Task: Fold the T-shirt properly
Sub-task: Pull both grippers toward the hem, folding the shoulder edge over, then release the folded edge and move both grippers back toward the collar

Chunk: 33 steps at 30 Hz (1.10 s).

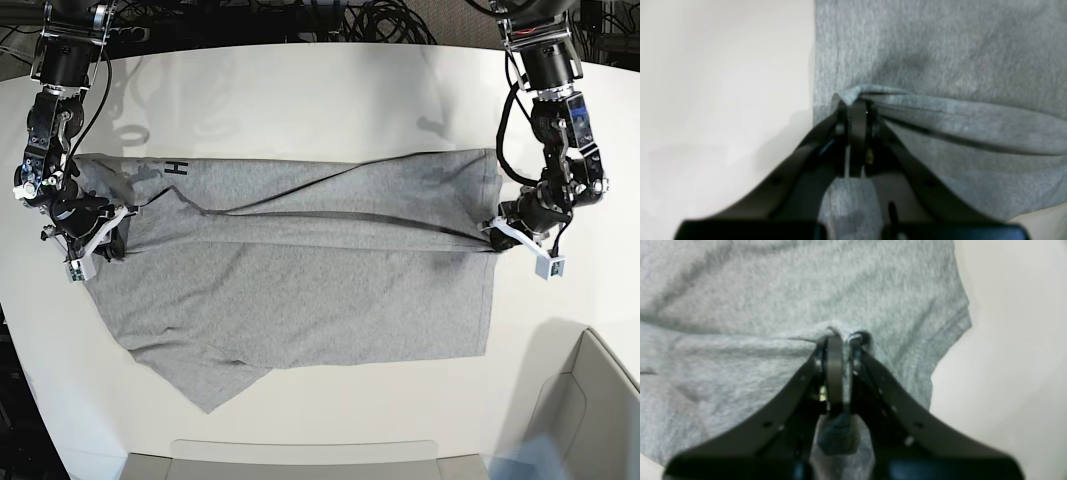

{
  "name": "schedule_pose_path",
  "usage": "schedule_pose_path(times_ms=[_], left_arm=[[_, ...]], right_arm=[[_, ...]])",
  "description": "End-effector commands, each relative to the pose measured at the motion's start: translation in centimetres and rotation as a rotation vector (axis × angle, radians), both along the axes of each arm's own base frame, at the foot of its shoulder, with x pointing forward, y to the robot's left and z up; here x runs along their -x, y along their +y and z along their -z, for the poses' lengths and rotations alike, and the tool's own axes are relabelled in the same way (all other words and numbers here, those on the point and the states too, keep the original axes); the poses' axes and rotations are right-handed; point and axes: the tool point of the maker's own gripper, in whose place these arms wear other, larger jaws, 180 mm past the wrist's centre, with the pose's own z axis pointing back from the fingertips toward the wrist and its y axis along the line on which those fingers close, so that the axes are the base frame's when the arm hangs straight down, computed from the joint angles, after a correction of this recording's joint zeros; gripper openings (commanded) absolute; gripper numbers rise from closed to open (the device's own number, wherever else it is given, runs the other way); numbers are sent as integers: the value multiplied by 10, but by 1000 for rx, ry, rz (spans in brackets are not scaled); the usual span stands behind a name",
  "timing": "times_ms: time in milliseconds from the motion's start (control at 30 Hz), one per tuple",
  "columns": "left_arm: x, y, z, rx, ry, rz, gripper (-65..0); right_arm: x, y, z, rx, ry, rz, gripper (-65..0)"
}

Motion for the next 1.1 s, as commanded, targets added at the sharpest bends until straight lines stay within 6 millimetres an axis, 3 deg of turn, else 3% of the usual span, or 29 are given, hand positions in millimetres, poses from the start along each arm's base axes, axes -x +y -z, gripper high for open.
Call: schedule_pose_path(times_ms=[0, 100, 200, 367, 433, 633, 833, 1067], left_arm=[[-16, 5, -26, -19, -86, 0, -650], [-19, 4, -38, -35, -119, 7, -591], [-15, 5, -43, -50, -132, 11, -547], [-15, 1, -58, -72, -175, 26, -534], [-8, 0, -55, -81, -165, 33, -534], [23, -10, -57, -132, -166, 79, -534], [42, -18, -57, -151, -160, 105, -534], [44, -19, -55, -148, -153, 106, -534]], right_arm=[[-12, -7, -23, 7, -68, 1, -604], [-13, -7, -28, 15, -80, -6, -477], [-14, -1, -43, 36, -118, -30, -406], [-5, 7, -58, 75, -156, -70, -402], [2, 6, -60, 86, -162, -72, -402], [61, -56, -77, -38, -179, 186, -403], [117, -94, -56, -88, -103, 313, -403], [132, -114, -11, -182, -59, 412, -403]])
